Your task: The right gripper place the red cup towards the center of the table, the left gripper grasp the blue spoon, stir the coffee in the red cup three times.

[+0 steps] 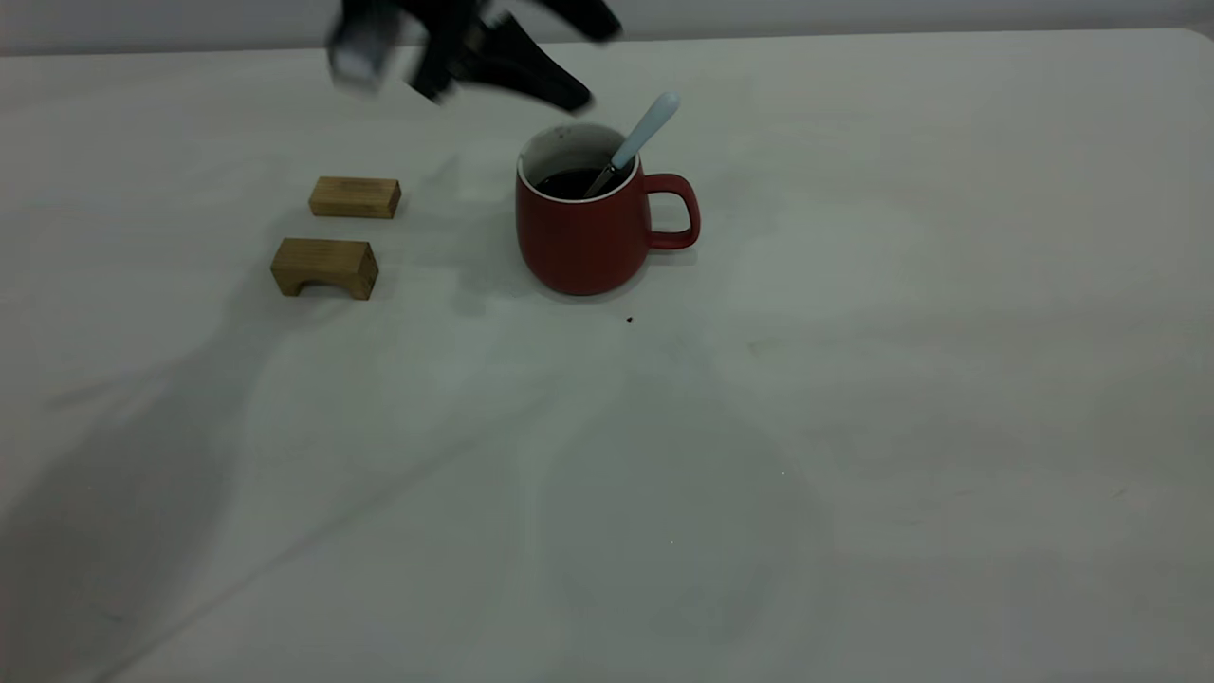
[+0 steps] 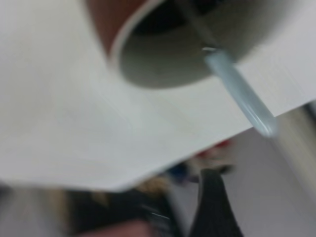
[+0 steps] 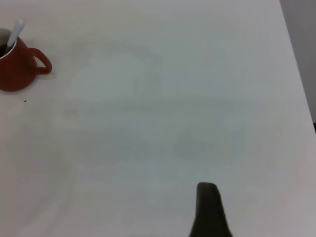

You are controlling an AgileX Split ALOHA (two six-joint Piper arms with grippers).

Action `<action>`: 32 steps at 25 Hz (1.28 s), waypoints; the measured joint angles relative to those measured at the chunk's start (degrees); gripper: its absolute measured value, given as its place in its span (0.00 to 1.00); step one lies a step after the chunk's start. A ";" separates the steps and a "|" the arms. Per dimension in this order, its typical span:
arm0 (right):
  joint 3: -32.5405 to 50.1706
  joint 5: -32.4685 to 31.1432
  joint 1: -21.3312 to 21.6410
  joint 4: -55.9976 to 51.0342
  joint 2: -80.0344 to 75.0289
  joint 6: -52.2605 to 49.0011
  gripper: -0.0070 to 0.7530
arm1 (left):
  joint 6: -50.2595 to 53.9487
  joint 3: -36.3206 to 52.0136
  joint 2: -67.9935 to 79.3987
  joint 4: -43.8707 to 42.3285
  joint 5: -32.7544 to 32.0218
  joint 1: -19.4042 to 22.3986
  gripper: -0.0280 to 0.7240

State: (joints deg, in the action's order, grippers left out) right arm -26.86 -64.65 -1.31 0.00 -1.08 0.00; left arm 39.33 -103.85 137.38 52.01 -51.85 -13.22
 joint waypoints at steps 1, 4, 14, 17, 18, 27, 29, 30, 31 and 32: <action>0.00 0.00 0.00 0.00 0.00 0.00 0.77 | -4.25 0.00 -1.84 -2.81 -0.42 0.00 0.79; 0.00 0.00 0.00 0.00 0.00 0.00 0.77 | -14.83 0.00 -6.61 -13.19 -1.73 0.00 0.75; 0.00 0.00 0.00 0.00 0.00 0.00 0.77 | -32.42 0.00 -26.79 -31.85 -8.66 0.00 0.63; 0.00 0.00 0.00 0.00 0.00 0.00 0.77 | -36.70 0.00 -35.31 -36.75 -9.15 0.00 0.61; 0.00 0.00 0.00 0.00 0.00 0.00 0.77 | -38.78 0.00 -38.61 -39.84 -9.54 0.00 0.61; 0.00 0.00 0.00 0.00 0.00 0.00 0.77 | -43.09 15.03 -69.21 -59.30 -15.00 0.00 0.60; 0.00 0.00 0.00 0.00 0.00 0.00 0.77 | -41.00 22.87 -77.51 -62.08 -14.73 0.00 0.60; 0.00 0.00 0.00 0.00 0.00 0.00 0.77 | -39.33 27.47 -82.41 -63.37 -14.68 0.00 0.60; 0.00 0.00 0.00 0.00 0.00 0.00 0.77 | -37.85 31.41 -86.67 -64.78 -14.16 0.00 0.60; 0.00 0.00 0.00 0.00 0.00 0.00 0.77 | -36.33 36.12 -91.86 -65.95 -13.17 0.03 0.60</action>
State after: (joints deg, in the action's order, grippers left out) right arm -26.86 -64.65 -1.31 0.00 -1.08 0.00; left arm 3.00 -67.72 45.52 -13.94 -65.02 -13.19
